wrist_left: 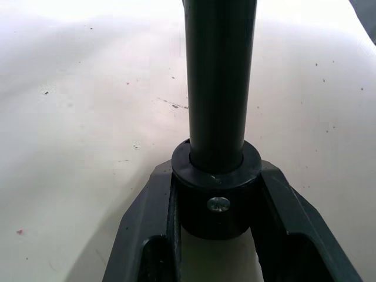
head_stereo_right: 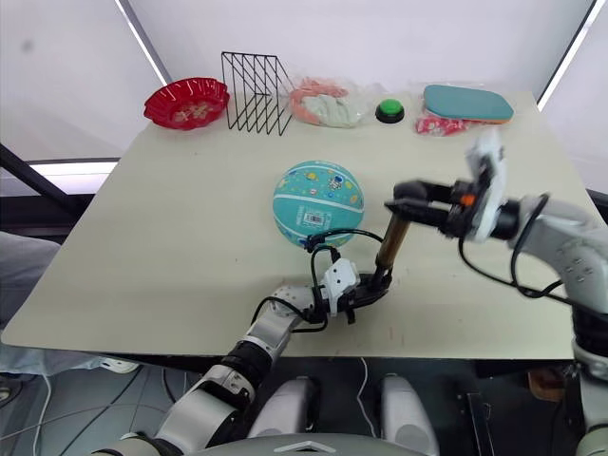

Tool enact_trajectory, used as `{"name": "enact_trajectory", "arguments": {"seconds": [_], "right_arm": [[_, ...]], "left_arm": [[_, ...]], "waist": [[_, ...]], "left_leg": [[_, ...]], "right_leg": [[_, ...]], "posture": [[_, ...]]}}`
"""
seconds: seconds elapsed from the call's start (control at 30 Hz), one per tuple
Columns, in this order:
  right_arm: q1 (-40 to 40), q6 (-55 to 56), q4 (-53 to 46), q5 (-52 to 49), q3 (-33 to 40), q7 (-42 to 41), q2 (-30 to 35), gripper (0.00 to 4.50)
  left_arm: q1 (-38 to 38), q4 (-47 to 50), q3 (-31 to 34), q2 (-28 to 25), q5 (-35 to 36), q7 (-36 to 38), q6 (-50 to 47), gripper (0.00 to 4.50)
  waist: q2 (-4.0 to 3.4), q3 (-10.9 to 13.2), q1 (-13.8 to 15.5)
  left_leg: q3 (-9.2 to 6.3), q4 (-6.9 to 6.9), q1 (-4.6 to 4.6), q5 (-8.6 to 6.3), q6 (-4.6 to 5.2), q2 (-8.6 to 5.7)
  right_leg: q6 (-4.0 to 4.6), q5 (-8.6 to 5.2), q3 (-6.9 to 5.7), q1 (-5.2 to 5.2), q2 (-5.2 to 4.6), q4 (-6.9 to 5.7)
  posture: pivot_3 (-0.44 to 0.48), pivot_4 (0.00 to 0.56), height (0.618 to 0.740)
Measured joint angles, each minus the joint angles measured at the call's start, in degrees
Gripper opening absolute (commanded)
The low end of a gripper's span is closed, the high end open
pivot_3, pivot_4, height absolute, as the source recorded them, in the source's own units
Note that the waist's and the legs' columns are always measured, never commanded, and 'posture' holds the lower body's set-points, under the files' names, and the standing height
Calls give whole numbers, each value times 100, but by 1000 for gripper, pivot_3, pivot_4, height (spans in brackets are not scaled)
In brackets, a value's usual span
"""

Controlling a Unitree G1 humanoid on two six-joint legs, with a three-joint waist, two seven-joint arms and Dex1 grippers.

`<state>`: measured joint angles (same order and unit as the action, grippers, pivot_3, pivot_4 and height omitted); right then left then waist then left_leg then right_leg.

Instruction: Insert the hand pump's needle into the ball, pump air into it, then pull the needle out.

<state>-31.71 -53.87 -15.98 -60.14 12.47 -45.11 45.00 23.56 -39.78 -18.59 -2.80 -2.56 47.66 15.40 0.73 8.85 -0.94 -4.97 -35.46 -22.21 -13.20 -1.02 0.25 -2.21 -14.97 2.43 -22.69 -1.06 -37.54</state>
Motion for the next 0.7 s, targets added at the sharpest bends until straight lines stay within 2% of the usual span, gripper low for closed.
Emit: {"name": "enact_trajectory", "arguments": {"seconds": [0.13,0.37,0.5,0.7], "right_arm": [[-415,-377,-7,-602,413,336,361,2035],[-480,-599,-103,-953,433,572,539,2035],[-257,-350,-403,-721,406,391,509,2035],[569,804,-448,247,-265,-128,-72,2035]], "left_arm": [[22,-15,-7,3,1,4,5,1050],[74,-76,-4,1,8,11,25,1050],[89,-98,-8,-12,4,11,29,1050],[92,-186,2,-100,-99,-41,0,1050]], "waist": [[3,18,21],[-1,26,19],[0,23,19],[21,-31,-62]], "left_leg": [[-1,0,0,0,0,-1],[2,-3,0,0,1,0],[1,-2,4,0,1,0],[9,3,52,-1,0,14]], "right_leg": [[0,0,-2,-1,-2,-1],[-1,-1,0,-1,-1,-2],[-1,-1,-2,2,0,-2],[0,-4,4,60,11,-4]], "posture": [[0,150,740],[0,150,740],[0,150,740],[0,150,740]]}}
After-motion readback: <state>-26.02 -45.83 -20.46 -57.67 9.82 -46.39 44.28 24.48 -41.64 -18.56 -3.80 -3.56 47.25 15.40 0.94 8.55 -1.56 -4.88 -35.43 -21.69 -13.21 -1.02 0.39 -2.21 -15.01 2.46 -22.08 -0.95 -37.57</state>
